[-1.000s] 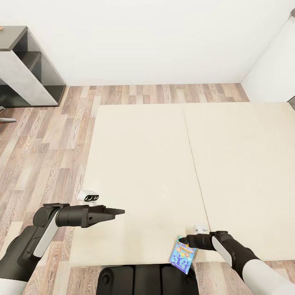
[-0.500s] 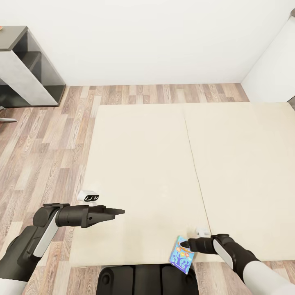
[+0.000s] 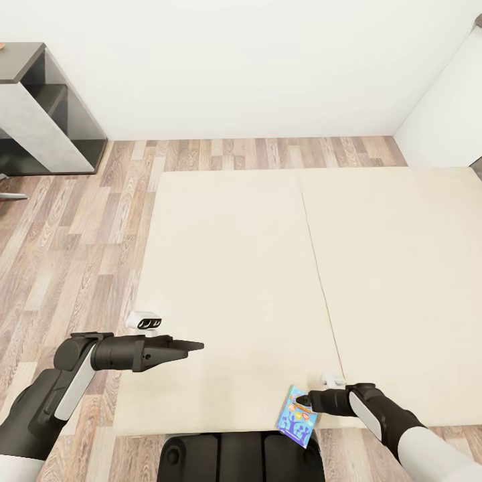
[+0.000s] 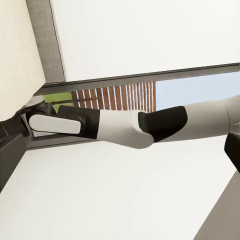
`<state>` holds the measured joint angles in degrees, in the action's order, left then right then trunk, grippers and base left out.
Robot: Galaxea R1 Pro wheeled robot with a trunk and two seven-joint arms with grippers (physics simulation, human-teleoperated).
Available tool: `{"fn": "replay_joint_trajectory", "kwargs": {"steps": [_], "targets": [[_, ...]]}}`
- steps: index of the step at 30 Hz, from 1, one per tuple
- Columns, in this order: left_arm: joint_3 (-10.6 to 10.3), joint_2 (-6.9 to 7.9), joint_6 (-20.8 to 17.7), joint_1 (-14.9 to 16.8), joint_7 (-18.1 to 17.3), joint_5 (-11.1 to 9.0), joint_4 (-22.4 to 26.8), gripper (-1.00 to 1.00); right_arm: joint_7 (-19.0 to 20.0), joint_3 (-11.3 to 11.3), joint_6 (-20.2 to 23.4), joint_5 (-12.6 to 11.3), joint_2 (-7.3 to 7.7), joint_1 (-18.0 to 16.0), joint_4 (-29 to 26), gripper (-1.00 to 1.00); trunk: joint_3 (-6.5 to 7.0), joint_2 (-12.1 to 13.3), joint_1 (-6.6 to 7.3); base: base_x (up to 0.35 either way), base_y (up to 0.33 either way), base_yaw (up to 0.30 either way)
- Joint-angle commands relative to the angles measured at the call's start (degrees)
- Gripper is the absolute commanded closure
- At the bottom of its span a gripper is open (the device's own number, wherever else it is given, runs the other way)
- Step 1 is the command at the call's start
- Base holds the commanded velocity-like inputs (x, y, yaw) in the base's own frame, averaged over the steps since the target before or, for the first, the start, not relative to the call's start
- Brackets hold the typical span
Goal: Put all the toys in the child's room - the three board games (two on the bed and one on the table), the two jigsaw puzzles on the table, and the tennis ball on the table - inside the toy box on the table in the child's room.
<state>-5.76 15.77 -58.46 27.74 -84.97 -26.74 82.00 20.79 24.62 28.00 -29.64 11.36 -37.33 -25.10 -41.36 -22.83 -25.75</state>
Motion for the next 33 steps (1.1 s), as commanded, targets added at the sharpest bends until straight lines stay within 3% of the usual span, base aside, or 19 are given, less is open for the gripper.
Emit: {"fn": "replay_joint_trajectory", "kwargs": {"steps": [1,13,21,33], "targets": [[-0.08,0.05,-0.6,0.03,-0.11,-0.15,0.0,-1.0,0.03,0.25,0.21,-0.21,0.06,-0.03,-0.07,-1.0,-0.06,-0.09,-0.03,0.0,0.0,0.0],[-0.05,0.05,-0.6,0.03,-0.11,-0.15,-0.15,-1.0,-0.01,0.25,0.21,-0.19,0.05,-0.03,0.34,-1.0,-0.06,-0.09,-0.03,0.0,0.0,0.0],[-0.04,0.05,-0.6,0.03,-0.11,-0.15,-0.17,-1.0,0.03,0.18,0.14,-0.17,-0.25,-0.03,4.92,-1.0,-0.06,-0.09,-0.03,0.0,0.0,0.0],[-0.02,0.05,-0.6,0.03,-0.11,-0.15,-0.18,-1.0,0.04,0.25,0.27,-0.15,-0.69,-0.03,6.38,-1.0,-0.06,-0.09,-0.03,0.0,0.0,0.0]]}}
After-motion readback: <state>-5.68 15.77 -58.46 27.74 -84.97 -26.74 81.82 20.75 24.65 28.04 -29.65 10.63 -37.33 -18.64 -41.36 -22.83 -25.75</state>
